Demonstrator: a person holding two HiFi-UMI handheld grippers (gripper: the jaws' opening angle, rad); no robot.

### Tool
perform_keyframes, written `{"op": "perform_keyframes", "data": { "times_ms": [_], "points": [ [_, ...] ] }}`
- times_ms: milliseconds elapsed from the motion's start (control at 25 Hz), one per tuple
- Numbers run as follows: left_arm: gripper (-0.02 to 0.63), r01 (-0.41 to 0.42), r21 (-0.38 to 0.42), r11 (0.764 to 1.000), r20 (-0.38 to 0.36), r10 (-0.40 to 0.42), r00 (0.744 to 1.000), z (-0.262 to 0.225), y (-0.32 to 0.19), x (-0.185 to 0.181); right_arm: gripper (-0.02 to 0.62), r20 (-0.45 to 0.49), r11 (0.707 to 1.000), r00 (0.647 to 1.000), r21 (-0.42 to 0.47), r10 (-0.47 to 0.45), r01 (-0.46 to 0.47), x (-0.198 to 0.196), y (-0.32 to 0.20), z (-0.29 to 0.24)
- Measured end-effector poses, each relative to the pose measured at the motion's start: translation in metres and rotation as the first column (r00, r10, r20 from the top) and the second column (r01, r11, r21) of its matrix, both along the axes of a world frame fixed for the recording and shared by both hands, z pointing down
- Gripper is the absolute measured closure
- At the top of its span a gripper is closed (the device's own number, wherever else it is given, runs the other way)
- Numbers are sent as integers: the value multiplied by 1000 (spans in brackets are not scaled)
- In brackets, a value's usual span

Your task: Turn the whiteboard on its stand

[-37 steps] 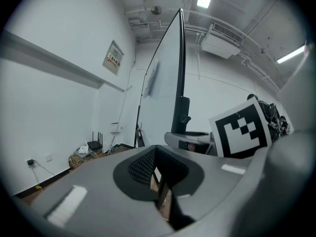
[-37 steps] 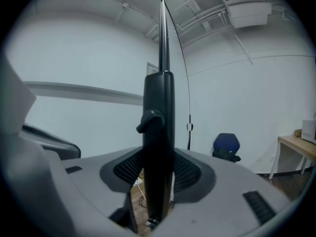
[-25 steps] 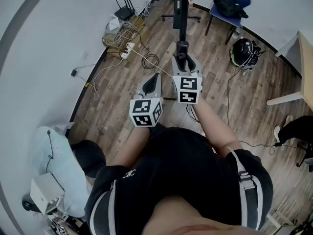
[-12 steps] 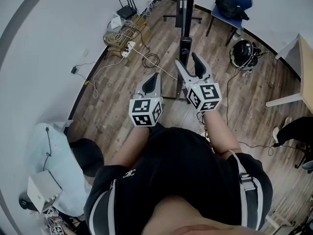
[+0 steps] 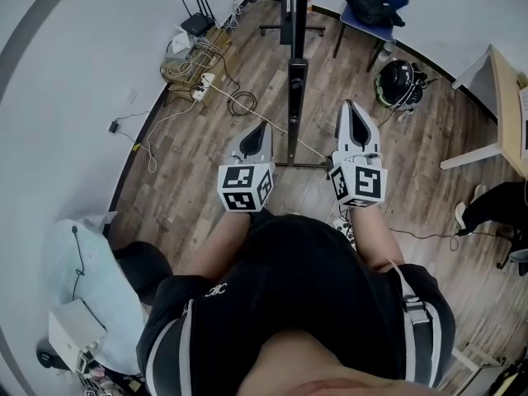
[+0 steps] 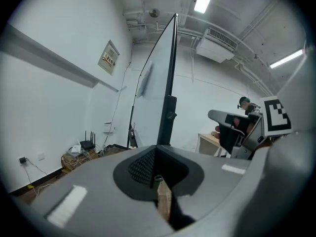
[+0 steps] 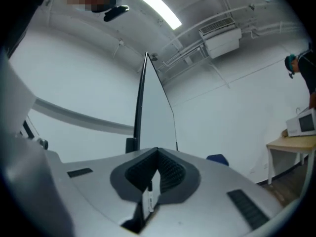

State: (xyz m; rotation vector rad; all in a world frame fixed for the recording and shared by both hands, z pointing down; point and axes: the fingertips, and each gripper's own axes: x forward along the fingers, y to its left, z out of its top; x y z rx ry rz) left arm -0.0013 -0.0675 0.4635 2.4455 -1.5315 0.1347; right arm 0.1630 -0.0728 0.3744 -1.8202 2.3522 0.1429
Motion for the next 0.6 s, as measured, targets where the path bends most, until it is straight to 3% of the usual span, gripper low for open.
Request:
{"op": "perform_keyframes", "data": {
  "times_ms": [160, 360, 600],
  "points": [
    [598, -25, 3, 1000, 5, 25, 1000, 1, -1, 10, 591, -58, 990, 995, -108, 81, -87, 20, 1, 31],
    [598, -49, 3, 999, 10, 49, 999, 2, 1, 19, 591, -49, 980, 995, -174, 87, -95, 18, 5, 51],
    [598, -52, 11, 999, 18, 51, 999, 0, 4, 22, 591, -44, 978, 997, -193, 69, -76, 15, 5, 56]
  ]
}}
